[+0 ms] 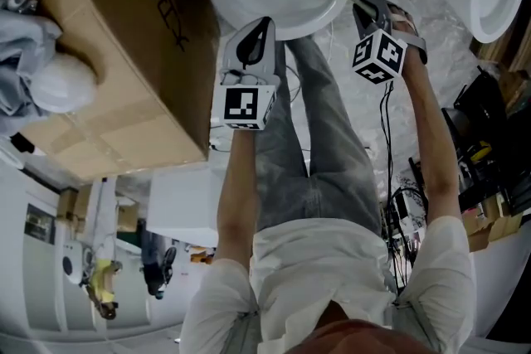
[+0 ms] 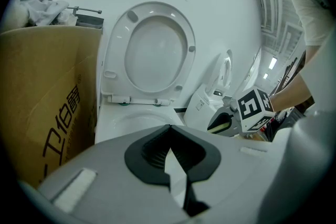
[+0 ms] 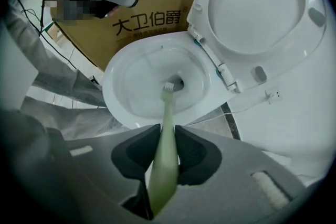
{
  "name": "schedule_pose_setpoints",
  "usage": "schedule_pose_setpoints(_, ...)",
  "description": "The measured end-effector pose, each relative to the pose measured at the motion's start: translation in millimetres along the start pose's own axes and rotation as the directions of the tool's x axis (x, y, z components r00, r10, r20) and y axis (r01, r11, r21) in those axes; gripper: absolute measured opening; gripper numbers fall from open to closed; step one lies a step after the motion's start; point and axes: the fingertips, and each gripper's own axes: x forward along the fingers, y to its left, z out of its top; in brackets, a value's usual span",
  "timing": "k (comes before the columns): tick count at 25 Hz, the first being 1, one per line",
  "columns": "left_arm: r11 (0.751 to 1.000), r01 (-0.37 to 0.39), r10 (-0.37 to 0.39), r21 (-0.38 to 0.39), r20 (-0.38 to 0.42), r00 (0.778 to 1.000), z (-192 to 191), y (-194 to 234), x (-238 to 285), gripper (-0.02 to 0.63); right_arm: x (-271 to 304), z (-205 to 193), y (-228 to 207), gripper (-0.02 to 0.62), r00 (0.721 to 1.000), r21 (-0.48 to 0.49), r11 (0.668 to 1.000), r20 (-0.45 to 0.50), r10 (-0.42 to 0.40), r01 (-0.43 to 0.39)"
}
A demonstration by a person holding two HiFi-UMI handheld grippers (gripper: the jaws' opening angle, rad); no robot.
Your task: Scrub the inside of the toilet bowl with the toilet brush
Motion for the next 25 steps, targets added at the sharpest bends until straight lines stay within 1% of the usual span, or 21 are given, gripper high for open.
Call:
schedule_pose_setpoints(6,1.0,0.0,0.0,-0.005,0.004,1.0,5,6,5,0.017,6,10,-28,0.092,0.999,-0.104,0.994,-0.004,-0.039,0.038)
schedule_pose_setpoints(18,1.0,-0.001,0.001,-0.012,0.013,1.0,16,11,12,0.017,9,28,-78,0.092,0.994,-0.188,0.976,0.022,-0.111,0.113)
schedule_pose_setpoints(21,1.0,-0.003,0.003,-0.013,0.017,1.0,17,14,12,0.018,5,32,-90,0.092,0.992,-0.15,0.981,0.031,-0.119,0.122)
schedule_pose_setpoints(23,1.0,-0.004,0.004,-0.015,0.017,1.0,17,15,11,0.017,2,34,-95,0.092,0.994,-0.081,0.991,0.029,-0.107,0.109)
schedule_pose_setpoints(25,1.0,-0.003,0.004,-0.017,0.018,1.0,16,16,11,0.018,-1,34,-99,0.092,0.996,0.008,0.996,0.015,-0.084,0.084)
